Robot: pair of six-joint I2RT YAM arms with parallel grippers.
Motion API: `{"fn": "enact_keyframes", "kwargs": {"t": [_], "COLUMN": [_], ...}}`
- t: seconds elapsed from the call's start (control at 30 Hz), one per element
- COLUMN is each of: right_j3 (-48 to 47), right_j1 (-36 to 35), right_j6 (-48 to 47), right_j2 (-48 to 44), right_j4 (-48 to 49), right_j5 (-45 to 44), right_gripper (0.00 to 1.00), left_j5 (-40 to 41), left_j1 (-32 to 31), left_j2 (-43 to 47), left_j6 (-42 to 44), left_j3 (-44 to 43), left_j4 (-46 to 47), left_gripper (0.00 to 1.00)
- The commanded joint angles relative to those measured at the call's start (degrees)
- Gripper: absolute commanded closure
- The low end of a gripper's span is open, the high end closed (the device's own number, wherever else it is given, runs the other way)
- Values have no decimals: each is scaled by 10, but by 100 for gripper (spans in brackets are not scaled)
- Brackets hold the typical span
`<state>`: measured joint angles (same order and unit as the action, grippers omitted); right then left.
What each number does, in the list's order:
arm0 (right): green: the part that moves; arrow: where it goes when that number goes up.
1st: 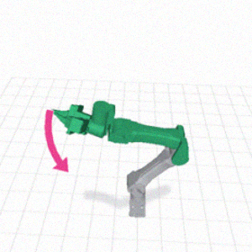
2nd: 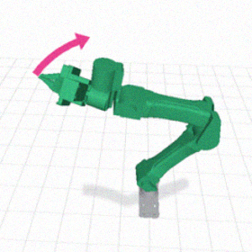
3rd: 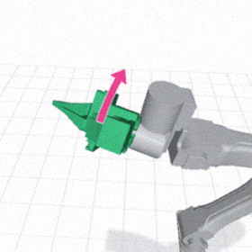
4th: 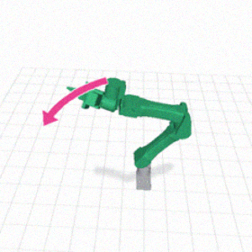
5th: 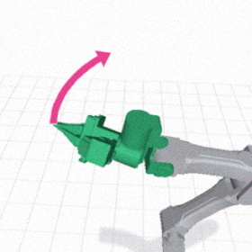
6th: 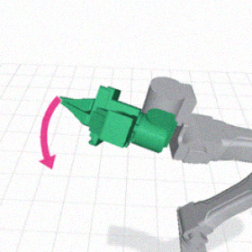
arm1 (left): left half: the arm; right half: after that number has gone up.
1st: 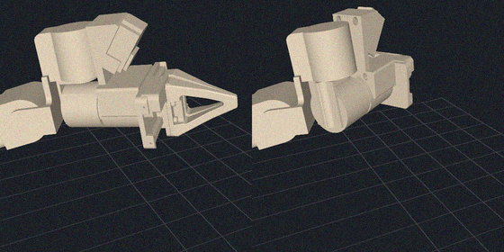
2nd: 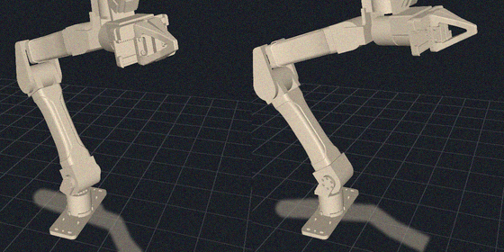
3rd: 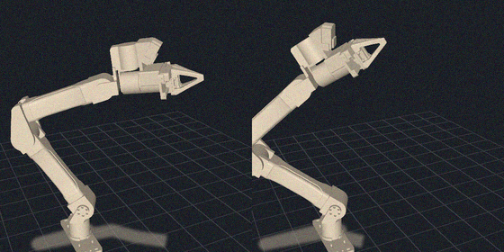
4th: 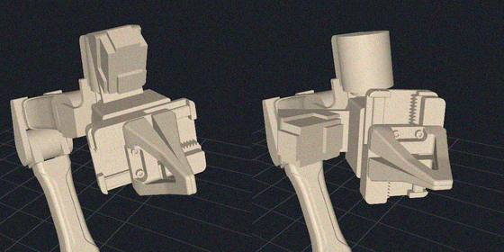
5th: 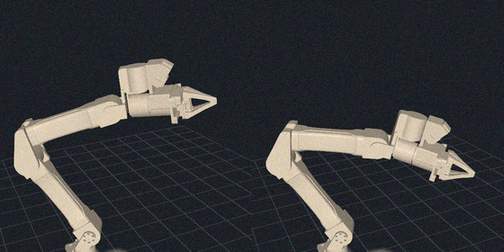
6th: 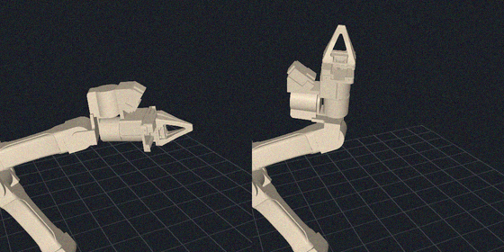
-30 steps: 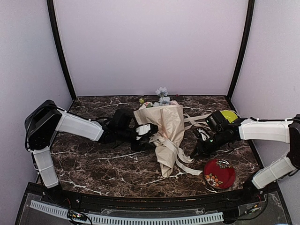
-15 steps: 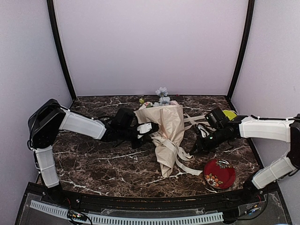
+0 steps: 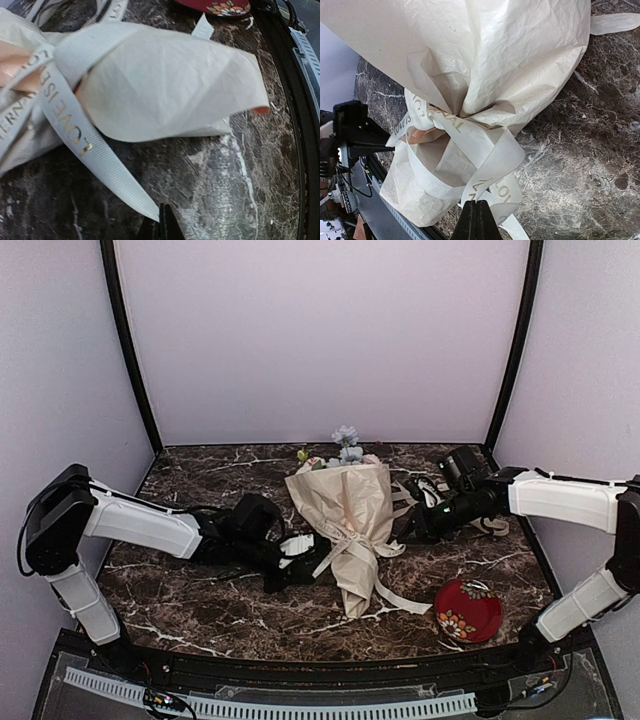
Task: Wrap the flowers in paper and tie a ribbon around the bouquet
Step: Tie the half-tied ribbon around the folded bouquet.
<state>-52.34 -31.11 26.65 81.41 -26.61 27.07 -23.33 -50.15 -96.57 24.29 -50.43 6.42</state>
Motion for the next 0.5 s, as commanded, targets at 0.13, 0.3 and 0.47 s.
{"fn": "enact_keyframes", "kwargs": {"t": [0.13, 0.3, 0.47], "right_j3": [-11, -4, -12], "right_j1": [1, 1, 1], "right_j6": [-8, -6, -15], "right_j2": [0, -2, 1], "right_j4": [17, 20, 9], "right_j5": [10, 13, 11], "right_gripper": [100, 100, 100], "left_j5": [-15, -31, -11], "left_j1": [-26, -29, -28], "left_j2": [-19, -31, -11], "left_j6": [-8, 1, 39], "left_j3": [18, 6, -1], "left_j4": [-91, -102, -146], "left_gripper": [100, 100, 50]}}
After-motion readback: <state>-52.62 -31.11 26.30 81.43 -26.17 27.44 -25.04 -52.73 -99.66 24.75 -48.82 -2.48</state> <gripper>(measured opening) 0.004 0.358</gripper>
